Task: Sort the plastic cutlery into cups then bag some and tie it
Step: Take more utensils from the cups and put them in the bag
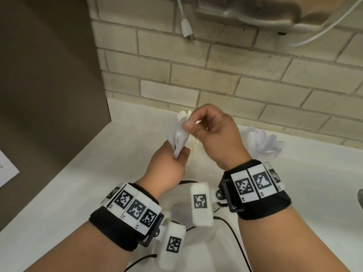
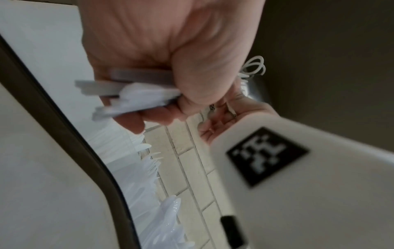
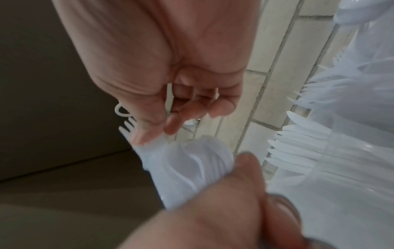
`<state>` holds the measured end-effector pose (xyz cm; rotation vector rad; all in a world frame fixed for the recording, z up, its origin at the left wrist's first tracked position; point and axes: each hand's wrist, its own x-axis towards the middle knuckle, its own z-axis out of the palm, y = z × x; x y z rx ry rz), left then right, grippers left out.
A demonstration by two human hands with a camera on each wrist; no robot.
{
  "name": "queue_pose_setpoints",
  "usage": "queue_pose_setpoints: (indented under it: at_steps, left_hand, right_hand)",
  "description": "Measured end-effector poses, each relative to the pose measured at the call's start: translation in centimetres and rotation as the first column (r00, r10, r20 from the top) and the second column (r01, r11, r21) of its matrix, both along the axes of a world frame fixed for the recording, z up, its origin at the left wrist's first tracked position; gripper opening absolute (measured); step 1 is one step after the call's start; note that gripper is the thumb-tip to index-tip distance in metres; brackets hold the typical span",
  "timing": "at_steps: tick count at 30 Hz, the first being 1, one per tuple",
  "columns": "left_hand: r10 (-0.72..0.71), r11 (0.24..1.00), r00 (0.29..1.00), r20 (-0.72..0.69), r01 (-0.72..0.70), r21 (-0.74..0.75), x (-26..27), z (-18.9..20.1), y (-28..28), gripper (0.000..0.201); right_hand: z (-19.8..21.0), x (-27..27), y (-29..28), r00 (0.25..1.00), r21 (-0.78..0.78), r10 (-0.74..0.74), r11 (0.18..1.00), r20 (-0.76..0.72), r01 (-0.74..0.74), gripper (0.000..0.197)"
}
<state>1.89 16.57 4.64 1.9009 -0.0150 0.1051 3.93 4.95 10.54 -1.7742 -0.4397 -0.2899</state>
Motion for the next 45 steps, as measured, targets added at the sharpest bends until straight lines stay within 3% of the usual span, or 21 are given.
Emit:
queue_pose_setpoints:
  at_steps: [3,5,6,8,11,18,21,24,29,31,35,39,45]
  left_hand:
    - [0.058,0.988,0.998,0.019,-0.060,0.142,0.4,-0.6,0.3,0.025]
    - [0.092,0.965,0.994,0.060,-0.104,0.243,0.4,-0.8,0.3,0.027]
    - [0.112,0.947,0.989,0.094,-0.135,0.291,0.4,-0.8,0.3,0.024]
    - [0.149,0.917,0.977,0.151,-0.194,0.348,0.3,-0.8,0.1,0.019]
    - [0.153,0.884,0.976,0.152,-0.204,0.420,0.4,-0.8,-0.1,0.017]
    - [0.136,0.830,0.982,0.130,-0.184,0.527,-0.3,-0.4,0.2,0.025]
    - [0.137,0.820,0.981,0.137,-0.190,0.540,-0.6,-0.4,0.1,0.026]
    - [0.135,0.832,0.983,0.125,-0.181,0.524,-0.5,-0.5,0.0,0.025]
    - [0.094,0.854,0.985,0.148,-0.156,0.497,-0.6,-0.8,0.2,0.021]
    - [0.073,0.858,0.983,0.169,-0.148,0.491,-0.7,-0.8,0.3,0.020]
    - [-0.033,0.902,0.975,0.219,-0.065,0.427,-0.6,-0.6,0.5,0.016]
    - [-0.247,0.944,0.966,0.075,0.222,0.244,-0.3,-0.3,1.2,0.032]
    - [-0.348,0.931,0.937,0.016,0.344,0.121,-0.9,0.0,1.3,0.011]
  right_hand:
    - [1.9,-0.4,-0.4,1.000,0.299,0.003,0.954,0.030,-0.012,0.017]
    - [3.1,-0.8,-0.5,0.999,0.384,0.014,0.923,0.029,-0.024,0.016]
    - [3.2,-0.8,-0.5,1.000,0.350,-0.007,0.937,0.022,-0.001,0.016]
    - [2.8,-0.4,-0.5,0.995,0.132,-0.095,0.987,0.006,0.094,0.019]
    - [1.3,0.1,-0.3,0.988,-0.163,-0.144,0.978,-0.059,0.133,0.018]
    - [0.5,0.2,-0.2,0.979,-0.419,-0.181,0.899,-0.091,0.127,0.023]
    - [0.8,0.1,-0.4,0.960,-0.431,-0.176,0.900,-0.218,0.067,0.029]
    - [1.2,0.0,-0.2,0.931,-0.308,-0.166,0.949,-0.324,0.062,0.031]
    - [2.0,0.4,-0.5,0.913,-0.007,-0.228,0.971,-0.338,0.240,0.018]
    - [2.1,0.3,-0.5,0.915,0.049,-0.203,0.971,-0.348,0.234,0.018]
    - [1.7,-0.4,-0.8,0.925,0.062,-0.006,0.998,-0.379,0.031,0.022]
    - [1.8,-0.6,-2.2,0.883,0.142,0.233,0.971,-0.408,-0.191,0.023]
    - [2.0,-0.1,-2.2,0.926,0.042,0.123,0.992,-0.356,-0.115,0.018]
